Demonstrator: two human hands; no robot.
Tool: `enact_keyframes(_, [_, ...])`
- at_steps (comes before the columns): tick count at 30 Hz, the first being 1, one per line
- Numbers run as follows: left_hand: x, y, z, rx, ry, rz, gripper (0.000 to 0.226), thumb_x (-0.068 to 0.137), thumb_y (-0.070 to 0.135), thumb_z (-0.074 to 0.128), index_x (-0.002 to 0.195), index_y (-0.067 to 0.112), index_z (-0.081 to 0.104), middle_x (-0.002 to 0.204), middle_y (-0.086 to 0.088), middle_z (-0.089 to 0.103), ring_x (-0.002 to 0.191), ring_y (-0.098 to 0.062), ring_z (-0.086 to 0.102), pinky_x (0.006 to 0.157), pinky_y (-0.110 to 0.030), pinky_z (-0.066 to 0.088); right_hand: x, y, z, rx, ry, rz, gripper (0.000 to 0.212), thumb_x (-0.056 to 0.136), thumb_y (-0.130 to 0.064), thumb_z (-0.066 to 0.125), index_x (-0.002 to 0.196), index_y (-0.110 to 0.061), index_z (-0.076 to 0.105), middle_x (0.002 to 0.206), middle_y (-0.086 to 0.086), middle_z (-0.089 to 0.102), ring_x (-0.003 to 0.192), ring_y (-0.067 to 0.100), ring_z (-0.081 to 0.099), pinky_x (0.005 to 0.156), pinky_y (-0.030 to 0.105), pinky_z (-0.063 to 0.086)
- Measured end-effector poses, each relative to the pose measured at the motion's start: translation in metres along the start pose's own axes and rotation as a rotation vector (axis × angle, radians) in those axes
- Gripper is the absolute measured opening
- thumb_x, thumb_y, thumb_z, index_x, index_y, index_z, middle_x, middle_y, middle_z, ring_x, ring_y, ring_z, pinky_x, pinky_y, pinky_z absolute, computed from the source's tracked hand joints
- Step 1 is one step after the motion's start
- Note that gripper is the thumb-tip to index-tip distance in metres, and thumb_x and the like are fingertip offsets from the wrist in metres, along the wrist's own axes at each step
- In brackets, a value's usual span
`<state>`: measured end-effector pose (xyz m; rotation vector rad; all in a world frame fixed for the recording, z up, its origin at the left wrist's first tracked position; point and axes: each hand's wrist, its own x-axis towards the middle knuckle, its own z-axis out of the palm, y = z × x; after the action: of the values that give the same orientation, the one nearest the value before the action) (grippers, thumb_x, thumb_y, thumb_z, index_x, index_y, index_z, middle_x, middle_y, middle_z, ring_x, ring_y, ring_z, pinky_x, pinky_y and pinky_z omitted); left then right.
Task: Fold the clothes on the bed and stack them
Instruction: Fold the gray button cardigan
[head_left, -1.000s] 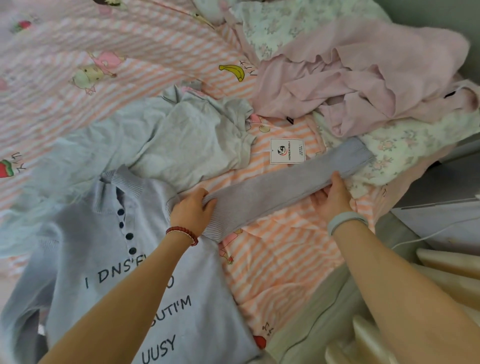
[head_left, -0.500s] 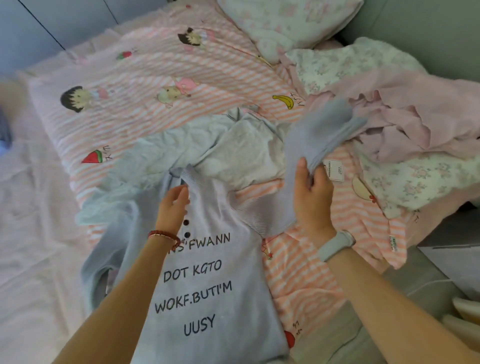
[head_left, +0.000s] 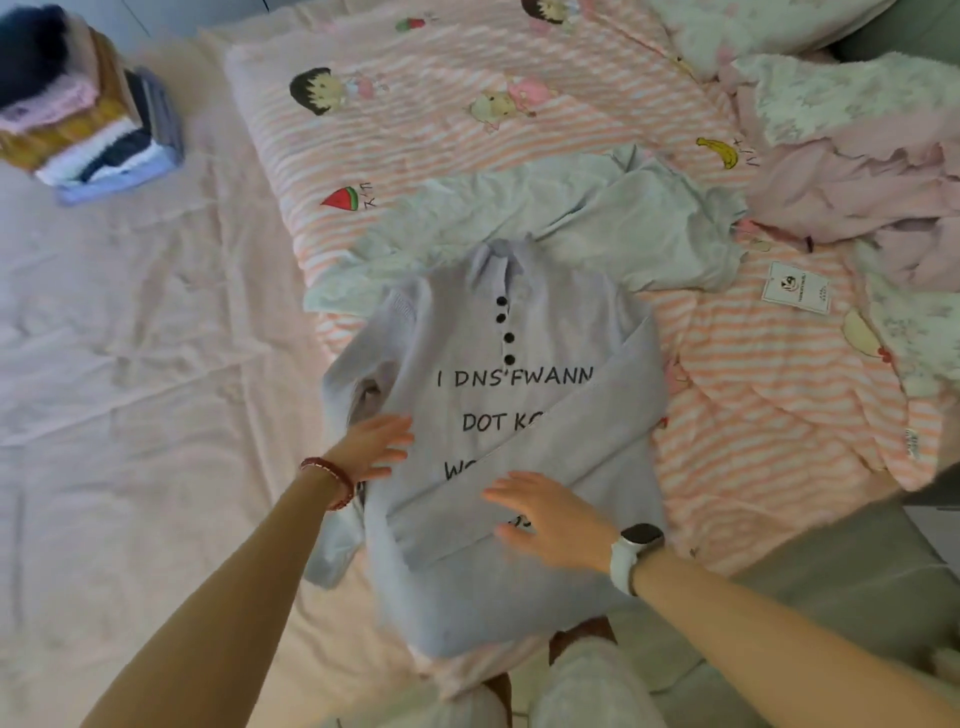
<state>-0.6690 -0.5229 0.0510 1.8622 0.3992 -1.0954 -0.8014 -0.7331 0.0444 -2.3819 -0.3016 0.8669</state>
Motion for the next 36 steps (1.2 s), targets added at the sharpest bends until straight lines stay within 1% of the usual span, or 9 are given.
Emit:
enact_keyframes(4, [0.012,-0.019,0.032,0.340,0.056,0.200,0.019,0.095,0.019,0.051,0.111,0.010,0.056,0.107,-0.011,0.059,0.096,-0.021,0.054,0.085,-0.028,0.042,0.006,0.018,-0.002,0.039,0.144,0.178,0.047,0.099,-0.026,0.038,0.145,-0.018,0.030,0.151,0.002,0.029,0.141,0.019,0.018,0.115,0.033,0.017])
enact_keyframes(10, [0.030,-0.048,0.079,0.893,0.178,0.254,0.045,0.092,0.043,0.047,0.131,0.019,0.046,0.131,-0.005,0.050,0.123,-0.027,0.040,0.100,-0.038,0.033,0.008,0.057,-0.010,0.003,0.412,0.411,0.046,0.098,-0.017,0.036,0.143,-0.009,0.030,0.151,0.014,0.026,0.140,0.027,0.018,0.114,0.034,0.015])
enact_keyframes(15, [0.019,-0.062,0.095,0.619,0.313,0.414,0.025,0.097,0.028,0.044,0.098,0.008,0.058,0.097,-0.007,0.058,0.087,-0.028,0.056,0.073,-0.032,0.037,0.013,0.092,-0.029,-0.114,0.529,0.615,0.051,0.096,-0.018,0.037,0.145,-0.007,0.025,0.153,0.019,0.018,0.142,0.032,0.014,0.113,0.048,0.018])
enact_keyframes(19, [0.007,-0.077,0.070,0.549,0.549,0.308,0.021,0.096,0.024,0.042,0.087,0.008,0.053,0.081,-0.006,0.055,0.070,-0.029,0.053,0.060,-0.032,0.035,0.024,0.112,-0.055,-0.012,0.659,0.592,0.052,0.098,-0.017,0.036,0.144,0.000,0.021,0.152,0.021,0.019,0.141,0.033,0.016,0.115,0.044,0.017])
enact_keyframes(22, [0.016,-0.073,0.059,0.699,0.495,0.275,0.020,0.096,0.026,0.042,0.094,0.011,0.055,0.087,-0.006,0.058,0.076,-0.031,0.058,0.059,-0.030,0.037,0.040,0.126,-0.073,0.384,0.768,0.570,0.051,0.096,-0.020,0.038,0.140,0.002,0.026,0.129,0.015,0.045,0.119,0.028,0.045,0.099,0.039,0.037])
enact_keyframes(25, [0.029,-0.059,0.069,0.749,0.474,0.339,0.019,0.095,0.025,0.046,0.100,0.009,0.056,0.094,-0.006,0.059,0.081,-0.029,0.059,0.063,-0.030,0.039,0.053,0.136,-0.087,0.574,0.659,0.705,0.042,0.097,-0.027,0.042,0.132,-0.004,0.037,0.108,0.008,0.048,0.104,0.025,0.050,0.081,0.029,0.035])
enact_keyframes(28, [0.033,-0.052,0.080,0.830,0.507,0.477,0.014,0.088,0.016,0.052,0.094,0.006,0.061,0.088,-0.012,0.062,0.080,-0.034,0.060,0.071,-0.038,0.043,0.051,0.141,-0.095,0.405,0.661,0.789,0.031,0.096,-0.027,0.044,0.117,-0.004,0.045,0.106,0.013,0.054,0.105,0.034,0.052,0.084,0.037,0.041])
enact_keyframes(31, [0.033,-0.054,0.073,0.827,0.734,0.611,0.028,0.079,0.027,0.050,0.100,0.011,0.060,0.098,-0.013,0.061,0.090,-0.031,0.055,0.077,-0.043,0.043,0.051,0.135,-0.095,0.122,0.778,0.863,0.034,0.092,-0.018,0.050,0.122,-0.003,0.043,0.122,0.021,0.048,0.112,0.039,0.046,0.090,0.048,0.039])
enact_keyframes(36, [0.029,-0.054,0.026,0.373,0.935,0.441,0.069,0.074,0.053,0.046,0.130,0.014,0.044,0.139,-0.015,0.039,0.126,-0.026,0.033,0.102,-0.043,0.024,0.073,0.091,-0.061,-0.186,0.657,0.518,0.050,0.087,-0.012,0.052,0.135,-0.007,0.041,0.138,0.020,0.039,0.127,0.039,0.037,0.109,0.057,0.023])
